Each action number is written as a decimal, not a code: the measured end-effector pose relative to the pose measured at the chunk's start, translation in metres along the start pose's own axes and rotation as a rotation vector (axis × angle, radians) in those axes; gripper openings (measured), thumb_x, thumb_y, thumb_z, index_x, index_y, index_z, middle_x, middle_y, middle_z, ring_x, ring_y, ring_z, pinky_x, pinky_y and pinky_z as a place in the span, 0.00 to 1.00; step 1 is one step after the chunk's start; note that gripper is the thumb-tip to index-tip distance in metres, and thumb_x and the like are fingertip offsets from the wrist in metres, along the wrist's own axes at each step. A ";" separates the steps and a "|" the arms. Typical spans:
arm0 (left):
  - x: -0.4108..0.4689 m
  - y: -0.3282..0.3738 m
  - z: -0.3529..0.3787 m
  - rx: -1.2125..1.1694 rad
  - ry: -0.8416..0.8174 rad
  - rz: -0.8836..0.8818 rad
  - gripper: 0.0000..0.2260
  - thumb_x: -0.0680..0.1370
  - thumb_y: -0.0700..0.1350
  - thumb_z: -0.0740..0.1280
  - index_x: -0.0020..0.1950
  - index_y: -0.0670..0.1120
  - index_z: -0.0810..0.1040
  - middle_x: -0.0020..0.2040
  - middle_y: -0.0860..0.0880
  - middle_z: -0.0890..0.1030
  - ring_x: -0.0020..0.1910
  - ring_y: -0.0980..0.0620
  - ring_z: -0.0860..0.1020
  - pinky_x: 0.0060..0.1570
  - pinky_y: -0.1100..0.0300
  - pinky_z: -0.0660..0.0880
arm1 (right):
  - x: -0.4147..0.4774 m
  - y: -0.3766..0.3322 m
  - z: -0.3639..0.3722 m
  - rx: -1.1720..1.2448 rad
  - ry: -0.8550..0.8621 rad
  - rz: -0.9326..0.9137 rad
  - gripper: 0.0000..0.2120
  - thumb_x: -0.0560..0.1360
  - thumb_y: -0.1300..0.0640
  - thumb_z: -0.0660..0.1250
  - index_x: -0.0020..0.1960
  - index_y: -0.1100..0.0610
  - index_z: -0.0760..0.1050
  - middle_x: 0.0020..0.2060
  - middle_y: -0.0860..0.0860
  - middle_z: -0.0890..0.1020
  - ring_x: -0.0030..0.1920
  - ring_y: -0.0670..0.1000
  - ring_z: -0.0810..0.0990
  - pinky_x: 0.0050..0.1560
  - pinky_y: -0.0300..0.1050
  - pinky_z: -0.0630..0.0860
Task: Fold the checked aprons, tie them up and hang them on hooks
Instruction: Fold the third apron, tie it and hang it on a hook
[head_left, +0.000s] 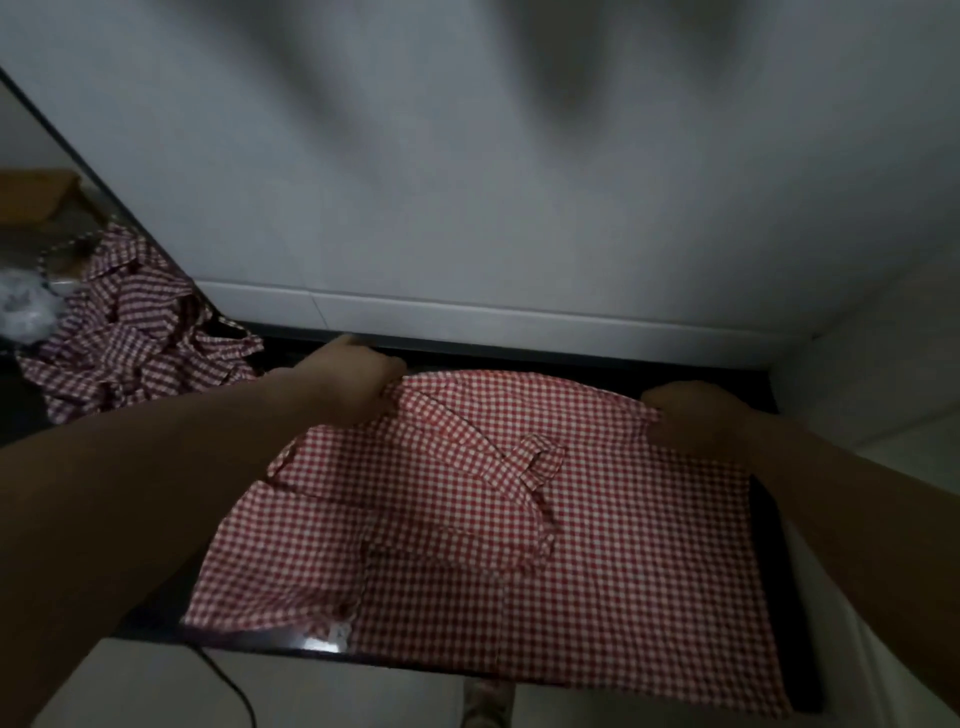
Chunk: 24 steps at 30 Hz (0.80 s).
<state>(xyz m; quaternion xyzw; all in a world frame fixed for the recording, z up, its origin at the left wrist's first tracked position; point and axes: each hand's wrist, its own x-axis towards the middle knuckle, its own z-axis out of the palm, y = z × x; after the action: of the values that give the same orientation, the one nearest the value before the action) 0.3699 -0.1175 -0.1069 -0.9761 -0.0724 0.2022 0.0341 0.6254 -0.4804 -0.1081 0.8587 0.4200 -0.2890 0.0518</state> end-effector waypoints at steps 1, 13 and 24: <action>-0.003 -0.004 -0.004 -0.025 0.037 -0.003 0.09 0.81 0.58 0.65 0.56 0.55 0.74 0.54 0.50 0.84 0.53 0.47 0.78 0.66 0.52 0.68 | -0.001 0.001 -0.004 0.020 0.048 -0.014 0.14 0.76 0.43 0.65 0.45 0.54 0.78 0.47 0.51 0.81 0.52 0.55 0.80 0.44 0.43 0.65; -0.096 -0.008 -0.028 0.204 0.304 0.077 0.08 0.79 0.55 0.66 0.52 0.54 0.70 0.50 0.52 0.82 0.51 0.47 0.80 0.61 0.51 0.67 | -0.091 -0.033 -0.007 -0.152 0.480 0.037 0.20 0.76 0.37 0.53 0.46 0.52 0.73 0.43 0.53 0.80 0.45 0.59 0.82 0.45 0.51 0.74; -0.176 0.031 0.067 0.235 0.188 0.154 0.17 0.79 0.61 0.58 0.62 0.54 0.75 0.54 0.51 0.83 0.54 0.47 0.82 0.59 0.50 0.67 | -0.156 -0.052 0.117 -0.155 0.440 0.111 0.13 0.67 0.61 0.74 0.49 0.58 0.74 0.45 0.61 0.79 0.42 0.65 0.80 0.41 0.57 0.76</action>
<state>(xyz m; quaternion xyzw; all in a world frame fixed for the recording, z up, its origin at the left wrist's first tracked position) 0.1870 -0.1732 -0.1029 -0.9826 0.0301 0.1189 0.1392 0.4586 -0.5934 -0.1129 0.9162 0.3943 -0.0584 0.0407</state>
